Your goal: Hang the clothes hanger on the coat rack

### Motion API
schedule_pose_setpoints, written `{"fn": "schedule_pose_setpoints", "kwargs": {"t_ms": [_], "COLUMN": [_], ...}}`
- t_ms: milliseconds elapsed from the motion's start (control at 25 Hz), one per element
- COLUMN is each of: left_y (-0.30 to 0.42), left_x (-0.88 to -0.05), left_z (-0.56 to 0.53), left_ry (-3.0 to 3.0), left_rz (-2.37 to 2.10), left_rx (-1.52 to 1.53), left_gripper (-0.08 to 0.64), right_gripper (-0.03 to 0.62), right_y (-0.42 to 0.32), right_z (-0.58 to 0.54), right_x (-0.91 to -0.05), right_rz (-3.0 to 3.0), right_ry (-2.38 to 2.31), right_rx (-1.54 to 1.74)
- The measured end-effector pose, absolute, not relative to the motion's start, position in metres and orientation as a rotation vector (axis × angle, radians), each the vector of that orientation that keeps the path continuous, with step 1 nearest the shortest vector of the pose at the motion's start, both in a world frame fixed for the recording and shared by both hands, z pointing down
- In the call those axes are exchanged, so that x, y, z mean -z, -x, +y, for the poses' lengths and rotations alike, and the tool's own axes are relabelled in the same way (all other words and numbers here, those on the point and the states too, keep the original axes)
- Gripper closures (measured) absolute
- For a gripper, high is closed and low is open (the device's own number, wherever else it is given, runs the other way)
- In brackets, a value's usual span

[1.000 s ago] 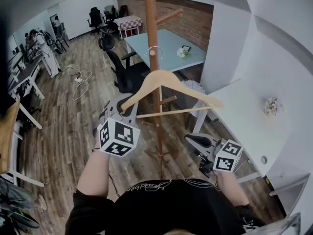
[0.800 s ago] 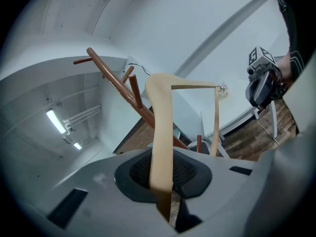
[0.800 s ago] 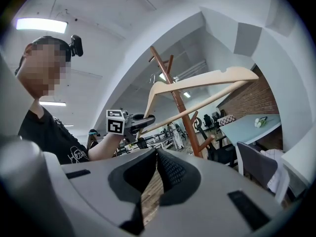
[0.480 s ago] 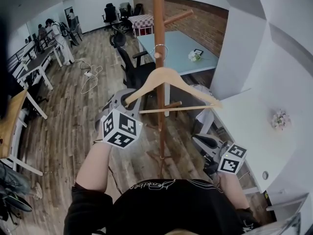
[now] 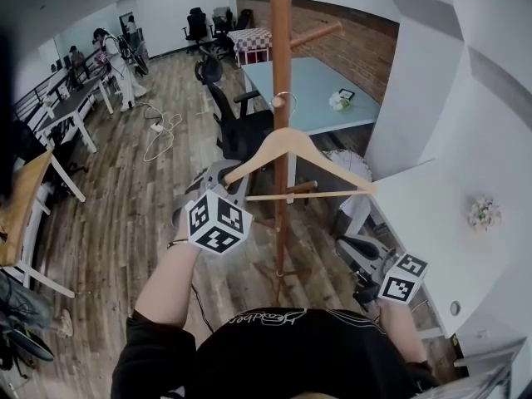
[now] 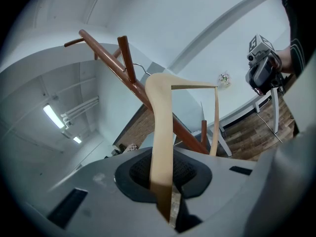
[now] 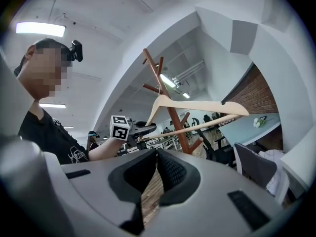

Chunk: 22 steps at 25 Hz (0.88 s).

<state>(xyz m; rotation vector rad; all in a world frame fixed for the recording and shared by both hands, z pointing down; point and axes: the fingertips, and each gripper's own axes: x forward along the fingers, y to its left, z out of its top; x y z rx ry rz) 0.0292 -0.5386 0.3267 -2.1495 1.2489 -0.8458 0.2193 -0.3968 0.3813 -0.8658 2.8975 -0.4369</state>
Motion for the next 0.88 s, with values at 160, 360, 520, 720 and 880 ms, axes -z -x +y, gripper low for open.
{"fn": "schedule_pose_setpoints", "kwargs": {"t_ms": [160,360,520,720,880], "left_y": [-0.026,-0.021,-0.023,-0.021,-0.021], "left_x": [-0.334,-0.344,-0.345,-0.347,-0.346], "left_z": [-0.546,-0.552,-0.556,-0.561,-0.565], "left_ry": [2.153,2.161,2.158,2.13,2.145], "left_rz": [1.251,1.272,1.282,1.297,1.294], "left_rx": [0.861,0.868,0.862,0.848,0.817], "left_gripper": [0.517,0.517,0.517,0.517,0.515], "right_gripper": [0.551,0.551,0.551,0.552,0.551], "right_y": [-0.223,-0.223,-0.224,-0.226,-0.228], "right_z": [-0.402,-0.404,-0.405,-0.405,-0.404], "right_x": [-0.386,-0.39,-0.39,-0.39,-0.397], "right_rz": [2.891,2.887,2.887,2.882,2.873], "right_ry": [0.878,0.872,0.867,0.867,0.88], "right_rx": [0.454,0.457,0.456,0.461,0.496]}}
